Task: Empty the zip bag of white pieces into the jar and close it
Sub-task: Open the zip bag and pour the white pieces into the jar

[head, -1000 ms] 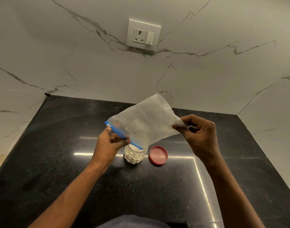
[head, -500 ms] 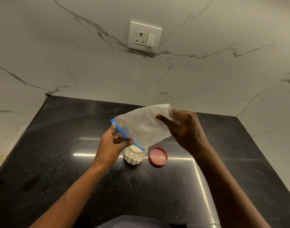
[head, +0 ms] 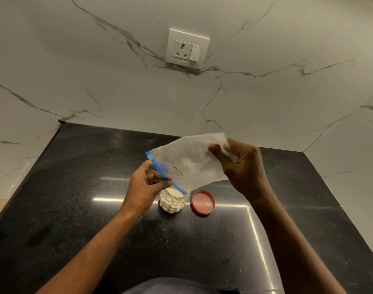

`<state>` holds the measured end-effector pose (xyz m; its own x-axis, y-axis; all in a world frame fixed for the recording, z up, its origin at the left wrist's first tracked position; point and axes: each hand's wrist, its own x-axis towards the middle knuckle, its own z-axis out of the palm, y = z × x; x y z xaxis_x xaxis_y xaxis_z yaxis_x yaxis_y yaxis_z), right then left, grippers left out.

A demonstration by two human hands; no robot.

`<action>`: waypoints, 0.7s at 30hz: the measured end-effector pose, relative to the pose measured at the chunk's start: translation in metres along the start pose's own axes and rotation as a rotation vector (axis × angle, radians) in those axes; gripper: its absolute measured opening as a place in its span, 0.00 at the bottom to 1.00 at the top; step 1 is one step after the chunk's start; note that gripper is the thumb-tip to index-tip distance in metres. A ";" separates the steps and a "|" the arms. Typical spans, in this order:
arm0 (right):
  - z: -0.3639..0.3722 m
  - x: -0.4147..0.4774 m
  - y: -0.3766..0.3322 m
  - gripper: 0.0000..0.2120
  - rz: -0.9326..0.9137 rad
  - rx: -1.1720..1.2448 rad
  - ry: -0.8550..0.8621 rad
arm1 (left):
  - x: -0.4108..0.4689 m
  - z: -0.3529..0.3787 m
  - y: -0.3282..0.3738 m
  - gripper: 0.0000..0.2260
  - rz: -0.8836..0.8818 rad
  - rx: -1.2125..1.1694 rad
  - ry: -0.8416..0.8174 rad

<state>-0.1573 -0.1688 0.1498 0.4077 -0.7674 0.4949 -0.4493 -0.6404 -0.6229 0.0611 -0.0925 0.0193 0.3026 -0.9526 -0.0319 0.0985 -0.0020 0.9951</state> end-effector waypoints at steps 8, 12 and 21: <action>-0.014 -0.006 0.010 0.29 0.230 0.005 -0.193 | 0.001 -0.002 -0.003 0.26 -0.024 -0.052 0.011; -0.024 -0.024 0.026 0.17 0.304 -0.034 -0.183 | 0.002 -0.005 -0.005 0.25 -0.081 -0.097 0.025; -0.017 -0.045 0.027 0.15 0.163 0.095 0.011 | 0.004 -0.006 -0.008 0.24 -0.074 -0.073 0.005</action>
<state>-0.2017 -0.1528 0.1212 0.3269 -0.8613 0.3889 -0.4317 -0.5022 -0.7493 0.0671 -0.0941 0.0109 0.2964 -0.9492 -0.1056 0.1899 -0.0498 0.9805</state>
